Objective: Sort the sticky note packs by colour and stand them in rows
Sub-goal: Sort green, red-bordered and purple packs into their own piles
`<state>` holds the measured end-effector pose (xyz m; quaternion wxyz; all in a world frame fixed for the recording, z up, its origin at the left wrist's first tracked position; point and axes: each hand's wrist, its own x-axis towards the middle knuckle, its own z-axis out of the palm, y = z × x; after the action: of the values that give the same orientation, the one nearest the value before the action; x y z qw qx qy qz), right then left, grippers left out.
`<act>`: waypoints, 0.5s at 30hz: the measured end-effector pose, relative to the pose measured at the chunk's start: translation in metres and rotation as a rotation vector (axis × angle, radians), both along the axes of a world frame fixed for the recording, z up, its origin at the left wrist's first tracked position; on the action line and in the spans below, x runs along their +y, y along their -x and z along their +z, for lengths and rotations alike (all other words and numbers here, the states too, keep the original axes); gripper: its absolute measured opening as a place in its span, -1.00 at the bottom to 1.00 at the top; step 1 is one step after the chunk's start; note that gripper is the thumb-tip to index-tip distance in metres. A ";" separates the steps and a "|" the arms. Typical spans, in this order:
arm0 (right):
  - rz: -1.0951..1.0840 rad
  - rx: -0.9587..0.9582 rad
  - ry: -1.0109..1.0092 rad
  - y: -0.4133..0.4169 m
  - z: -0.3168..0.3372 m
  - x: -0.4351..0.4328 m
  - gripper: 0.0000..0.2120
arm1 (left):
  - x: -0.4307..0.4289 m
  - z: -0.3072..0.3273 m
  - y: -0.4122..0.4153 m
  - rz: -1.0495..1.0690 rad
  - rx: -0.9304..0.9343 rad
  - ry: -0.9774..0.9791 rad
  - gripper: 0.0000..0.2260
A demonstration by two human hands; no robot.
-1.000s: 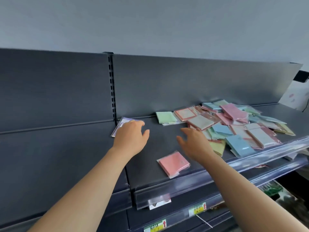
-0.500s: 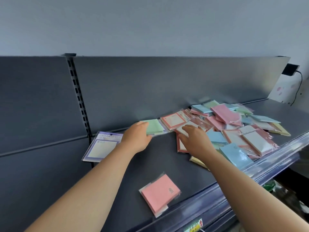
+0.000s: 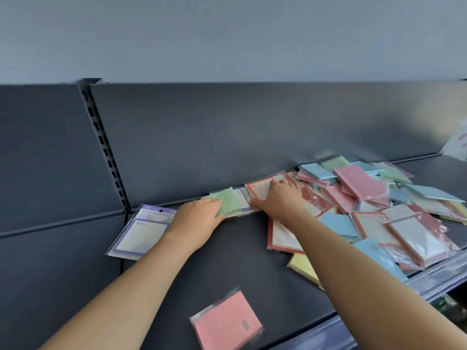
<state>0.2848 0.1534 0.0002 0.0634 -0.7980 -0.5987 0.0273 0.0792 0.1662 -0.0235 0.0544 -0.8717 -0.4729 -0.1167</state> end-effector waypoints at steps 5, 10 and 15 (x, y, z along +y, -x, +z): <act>0.016 0.044 -0.090 0.000 0.003 -0.001 -0.67 | -0.002 0.013 0.004 0.133 -0.189 0.108 -0.76; 0.079 0.063 -0.118 0.001 0.007 -0.008 -0.64 | -0.007 0.021 0.016 0.251 -0.547 0.246 -0.77; 0.076 0.098 -0.013 -0.007 -0.002 -0.004 -0.03 | -0.016 0.017 0.026 0.329 -0.966 0.417 -0.74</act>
<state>0.2917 0.1493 -0.0019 0.0965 -0.7721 -0.6248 0.0648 0.0532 0.1501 -0.0066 -0.3252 -0.6258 -0.5872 -0.3974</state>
